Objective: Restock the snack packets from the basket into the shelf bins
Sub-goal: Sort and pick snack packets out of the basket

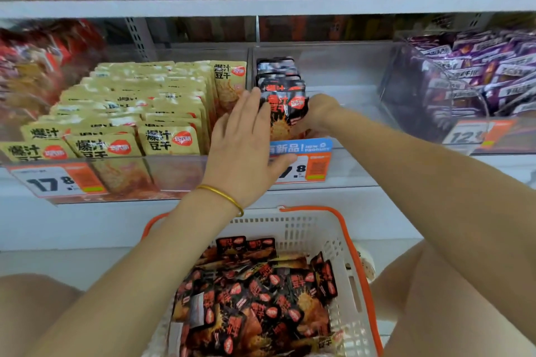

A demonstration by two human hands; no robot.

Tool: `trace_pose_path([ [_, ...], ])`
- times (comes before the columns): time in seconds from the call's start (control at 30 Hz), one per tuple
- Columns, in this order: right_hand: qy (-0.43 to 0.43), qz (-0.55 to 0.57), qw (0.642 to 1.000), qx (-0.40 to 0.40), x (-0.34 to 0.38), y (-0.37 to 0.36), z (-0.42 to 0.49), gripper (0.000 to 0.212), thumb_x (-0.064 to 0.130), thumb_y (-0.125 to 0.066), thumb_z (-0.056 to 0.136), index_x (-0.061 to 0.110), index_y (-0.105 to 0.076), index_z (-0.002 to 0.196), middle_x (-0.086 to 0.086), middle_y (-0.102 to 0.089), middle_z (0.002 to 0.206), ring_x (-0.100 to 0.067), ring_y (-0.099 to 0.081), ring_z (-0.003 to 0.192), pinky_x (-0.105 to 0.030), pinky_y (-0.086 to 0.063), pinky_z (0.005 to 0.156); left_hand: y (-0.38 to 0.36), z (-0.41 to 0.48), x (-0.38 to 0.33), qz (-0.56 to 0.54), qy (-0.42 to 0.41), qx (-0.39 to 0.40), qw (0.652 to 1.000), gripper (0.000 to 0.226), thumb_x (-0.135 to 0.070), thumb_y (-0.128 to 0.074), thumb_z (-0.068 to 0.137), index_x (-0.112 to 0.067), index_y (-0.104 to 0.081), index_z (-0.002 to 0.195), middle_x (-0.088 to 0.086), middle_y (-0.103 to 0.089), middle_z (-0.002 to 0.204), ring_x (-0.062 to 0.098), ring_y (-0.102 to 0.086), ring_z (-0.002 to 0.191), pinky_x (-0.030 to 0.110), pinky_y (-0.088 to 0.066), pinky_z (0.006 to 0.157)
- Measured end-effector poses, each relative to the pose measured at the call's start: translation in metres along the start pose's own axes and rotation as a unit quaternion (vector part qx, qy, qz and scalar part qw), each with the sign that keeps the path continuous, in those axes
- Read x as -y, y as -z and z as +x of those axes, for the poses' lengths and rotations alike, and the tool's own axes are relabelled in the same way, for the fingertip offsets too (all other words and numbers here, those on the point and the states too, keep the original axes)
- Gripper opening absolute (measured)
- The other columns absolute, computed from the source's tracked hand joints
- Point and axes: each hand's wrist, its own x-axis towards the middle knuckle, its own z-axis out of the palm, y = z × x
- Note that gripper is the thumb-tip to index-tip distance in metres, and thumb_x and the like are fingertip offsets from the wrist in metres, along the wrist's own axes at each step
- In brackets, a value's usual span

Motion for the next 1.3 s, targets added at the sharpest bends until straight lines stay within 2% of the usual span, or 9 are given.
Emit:
trace_pose_path([
  [0.3,-0.033,0.02,0.998,-0.046,0.002,-0.013,0.014,0.034,0.021,-0.077,0.078,0.001,-0.062,0.102,-0.015,-0.069,0.105,-0.029,-0.068,0.094,-0.039,-0.053,0.09,-0.01,-0.002,0.006,0.002,-0.022,-0.03,0.999,0.087,-0.055,-0.054,0.083,-0.002,-0.027,0.146,0.012,-0.01,0.158,0.025,-0.006,0.146,0.047,-0.016,0.115],
  [0.5,-0.058,0.08,0.995,-0.027,0.002,-0.007,0.008,0.027,0.011,-0.078,0.075,0.006,-0.052,0.08,-0.016,-0.069,0.095,-0.031,-0.07,0.081,-0.04,-0.058,0.078,-0.012,-0.002,0.009,0.004,-0.034,-0.054,0.998,0.082,-0.055,-0.054,0.084,-0.002,-0.034,0.143,0.014,-0.018,0.156,0.027,-0.014,0.145,0.051,-0.017,0.113],
  [0.6,-0.052,0.093,0.993,-0.045,0.006,0.003,-0.005,0.032,0.014,-0.077,0.078,0.007,-0.046,0.073,-0.015,-0.063,0.08,-0.027,-0.067,0.067,-0.033,-0.058,0.067,-0.011,-0.002,0.008,0.01,-0.035,-0.056,0.998,0.082,-0.06,-0.038,0.083,-0.003,-0.036,0.142,0.015,-0.022,0.155,0.028,-0.017,0.144,0.051,-0.019,0.113],
  [0.73,0.051,0.123,0.981,-0.144,0.012,0.028,-0.047,0.043,0.017,-0.078,0.076,0.012,-0.036,0.068,-0.005,-0.055,0.052,-0.028,-0.07,0.067,-0.035,-0.058,0.059,-0.005,-0.017,0.003,-0.046,-0.069,-0.116,0.99,0.066,-0.048,-0.044,0.089,-0.003,-0.042,0.138,0.015,-0.032,0.15,0.029,-0.025,0.141,0.049,-0.023,0.114],
  [0.83,0.156,0.187,0.952,-0.187,-0.001,0.035,-0.124,0.038,0.008,-0.075,0.078,0.014,-0.038,0.072,-0.01,-0.055,0.057,-0.023,-0.067,0.056,-0.031,-0.056,0.051,-0.009,-0.049,-0.004,-0.108,-0.106,-0.162,0.975,0.049,-0.029,-0.053,0.091,-0.002,-0.05,0.131,0.014,-0.044,0.141,0.027,-0.036,0.135,0.04,-0.028,0.111],
  [0.93,0.14,0.226,0.962,-0.062,-0.035,0.008,-0.176,0.029,-0.001,-0.071,0.078,0.009,-0.045,0.071,-0.013,-0.059,0.057,-0.018,-0.062,0.046,-0.026,-0.054,0.047,-0.035,-0.09,-0.004,-0.131,-0.125,-0.126,0.975,0.039,-0.019,-0.056,0.088,-0.003,-0.057,0.124,0.012,-0.052,0.133,0.027,-0.044,0.127,0.038,-0.032,0.105],
  [1.07,-0.011,0.088,0.985,0.147,-0.09,-0.063,-0.145,0.013,0.002,-0.065,0.085,0.004,-0.054,0.078,-0.015,-0.064,0.067,-0.017,-0.064,0.054,-0.025,-0.058,0.057,-0.089,-0.122,0.013,-0.093,-0.124,-0.004,0.988,0.037,-0.015,-0.055,0.084,-0.005,-0.058,0.12,0.011,-0.056,0.128,0.026,-0.047,0.122,0.043,-0.04,0.099],
  [1.2,-0.059,-0.125,0.976,0.17,-0.156,-0.133,-0.074,0.006,0.008,-0.058,0.088,0.009,-0.061,0.094,-0.011,-0.06,0.088,-0.026,-0.062,0.085,-0.035,-0.051,0.082,-0.12,-0.127,0.033,-0.077,-0.066,0.122,0.987,0.043,-0.022,-0.041,0.084,-0.007,-0.059,0.119,0.011,-0.06,0.12,0.03,-0.053,0.113,0.048,-0.049,0.091],
  [1.3,-0.059,-0.254,0.946,0.193,-0.2,-0.166,-0.063,0.012,0.003,-0.051,0.089,0.003,-0.057,0.099,-0.007,-0.05,0.088,-0.021,-0.044,0.085,-0.032,-0.039,0.074,-0.132,-0.128,0.041,-0.085,-0.043,0.173,0.98,0.042,-0.021,-0.043,0.083,-0.008,-0.061,0.118,0.01,-0.061,0.118,0.033,-0.057,0.11,0.049,-0.049,0.09],
])
